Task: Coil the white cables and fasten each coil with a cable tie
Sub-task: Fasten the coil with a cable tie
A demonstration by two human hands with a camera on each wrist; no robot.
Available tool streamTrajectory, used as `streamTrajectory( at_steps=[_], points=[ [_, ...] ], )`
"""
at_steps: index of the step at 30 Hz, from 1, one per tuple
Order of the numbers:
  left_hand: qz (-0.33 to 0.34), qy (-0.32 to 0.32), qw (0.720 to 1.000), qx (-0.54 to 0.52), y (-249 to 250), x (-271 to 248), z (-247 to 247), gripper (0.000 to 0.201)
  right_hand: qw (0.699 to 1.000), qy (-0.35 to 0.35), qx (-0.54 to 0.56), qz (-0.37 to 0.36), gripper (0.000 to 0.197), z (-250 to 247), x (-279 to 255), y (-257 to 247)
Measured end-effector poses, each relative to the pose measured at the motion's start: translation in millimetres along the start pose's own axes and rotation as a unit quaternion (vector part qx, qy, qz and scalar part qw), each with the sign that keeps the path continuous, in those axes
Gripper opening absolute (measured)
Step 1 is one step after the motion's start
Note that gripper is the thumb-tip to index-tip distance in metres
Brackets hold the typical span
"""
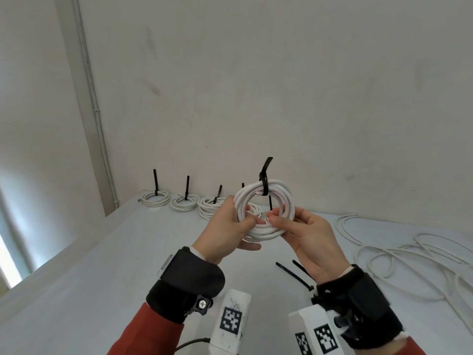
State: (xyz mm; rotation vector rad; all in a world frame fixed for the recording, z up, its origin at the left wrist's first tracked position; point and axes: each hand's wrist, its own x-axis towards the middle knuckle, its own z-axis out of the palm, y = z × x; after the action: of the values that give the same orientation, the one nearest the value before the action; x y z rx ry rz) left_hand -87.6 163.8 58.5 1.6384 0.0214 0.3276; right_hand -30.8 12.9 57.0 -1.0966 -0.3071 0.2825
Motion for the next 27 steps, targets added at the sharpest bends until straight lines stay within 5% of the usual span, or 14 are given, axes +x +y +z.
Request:
streamTrajectory(
  at_steps=[8,13,16,22,27],
  points=[
    [-0.03,-0.027,0.997,0.063,0,1,-6,0.021,0.993,-0.022,-0.086,-0.075,0.019,9,-8,-4],
    [0.071,0.012,0.996,0.046,1,3,-4,0.009,0.984,-0.098,0.145,0.046,0.038,8,-10,-16],
    [0.043,-0.004,0.999,-0.027,5,2,-3,0.009,0.964,-0.123,0.223,0.07,0.036,1,-6,-18],
    [0.026,-0.007,0.99,-0.137,9,3,0,0.016,0.98,-0.17,0.077,0.069,0.03,-3,-4,-19],
    [0.109,0.019,0.984,-0.139,10,4,1,0.035,0.982,-0.167,0.066,0.049,0.026,-8,0,-17]
  ],
)
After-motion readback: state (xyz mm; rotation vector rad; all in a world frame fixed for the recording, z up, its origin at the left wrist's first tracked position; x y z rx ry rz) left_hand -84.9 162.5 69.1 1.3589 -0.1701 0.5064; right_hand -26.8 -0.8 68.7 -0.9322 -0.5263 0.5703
